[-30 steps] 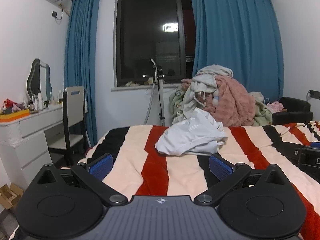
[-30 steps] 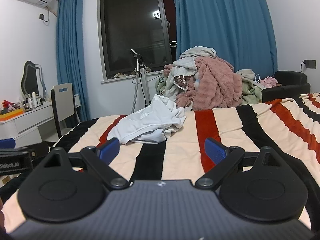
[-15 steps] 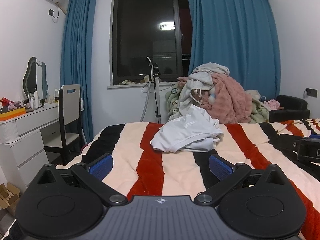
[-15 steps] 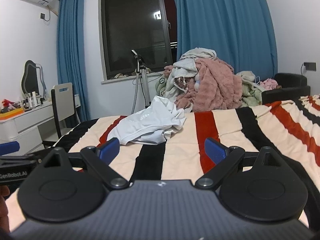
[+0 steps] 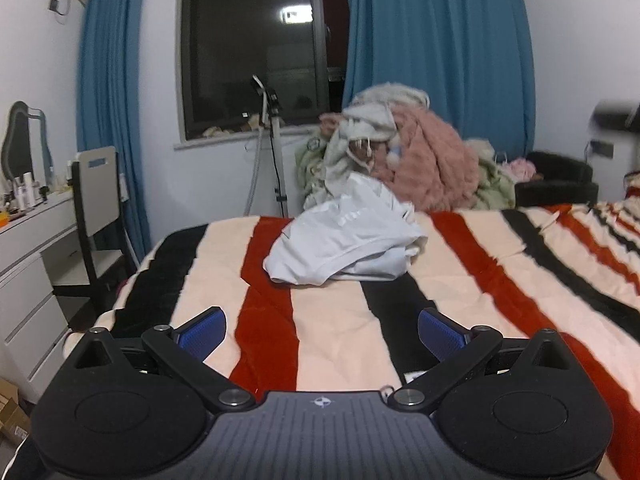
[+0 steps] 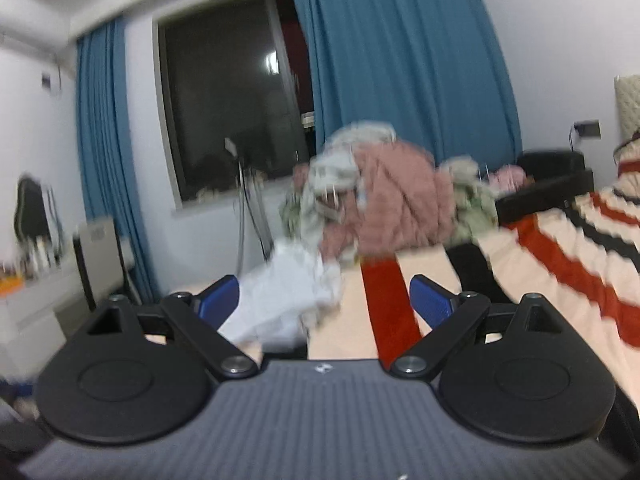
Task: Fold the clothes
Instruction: 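Grasp the white T-shirt edge with the left gripper and lift it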
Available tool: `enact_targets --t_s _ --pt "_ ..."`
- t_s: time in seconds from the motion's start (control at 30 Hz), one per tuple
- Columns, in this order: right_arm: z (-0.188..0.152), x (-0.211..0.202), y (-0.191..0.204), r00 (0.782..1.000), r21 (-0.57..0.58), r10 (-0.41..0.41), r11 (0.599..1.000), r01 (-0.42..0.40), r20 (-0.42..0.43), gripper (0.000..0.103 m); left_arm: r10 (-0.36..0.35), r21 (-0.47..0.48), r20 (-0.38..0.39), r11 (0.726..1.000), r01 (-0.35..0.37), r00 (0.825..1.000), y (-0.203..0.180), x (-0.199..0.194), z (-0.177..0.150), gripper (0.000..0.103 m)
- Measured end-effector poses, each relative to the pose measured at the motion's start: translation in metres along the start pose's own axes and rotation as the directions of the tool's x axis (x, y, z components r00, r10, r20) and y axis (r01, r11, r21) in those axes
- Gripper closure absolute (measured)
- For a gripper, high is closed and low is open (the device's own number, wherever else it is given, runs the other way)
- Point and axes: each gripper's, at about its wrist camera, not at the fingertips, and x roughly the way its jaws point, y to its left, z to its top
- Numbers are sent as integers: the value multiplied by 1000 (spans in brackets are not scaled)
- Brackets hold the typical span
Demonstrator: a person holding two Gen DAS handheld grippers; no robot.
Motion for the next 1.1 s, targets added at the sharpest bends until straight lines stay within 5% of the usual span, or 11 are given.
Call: enact_targets --t_s 0.1,0.3,0.5,0.57,0.63,0.77,0.93,1.1 --pt "7 14 -1 999 -12 42 999 -42 21 10 -15 38 -52 999 17 999 -5 54 4 0" --pt "-32 66 -14 995 15 31 999 -30 -97 10 -1 74 -115 997 10 993 -11 178 5 5" --pt "-66 104 -19 997 17 11 1000 -10 -73 10 58 130 -129 991 -41 990 -17 284 11 16" --pt "-78 118 -17 997 3 -1 1000 1 -79 10 165 188 -141 973 -137 976 -20 313 10 37" --pt "-88 129 -15 995 -6 -8 1000 8 -100 10 222 209 -166 960 -186 961 -18 332 10 81" --pt "-102 145 -15 990 -16 -29 999 27 -139 10 198 136 -60 973 -189 978 -4 309 22 93" --pt "-106 145 -11 991 -13 -31 999 30 -127 10 97 -14 48 995 -96 994 17 227 42 95" --pt "-105 125 7 994 -63 21 998 -28 -111 10 15 -45 116 999 -10 993 24 135 42 95"
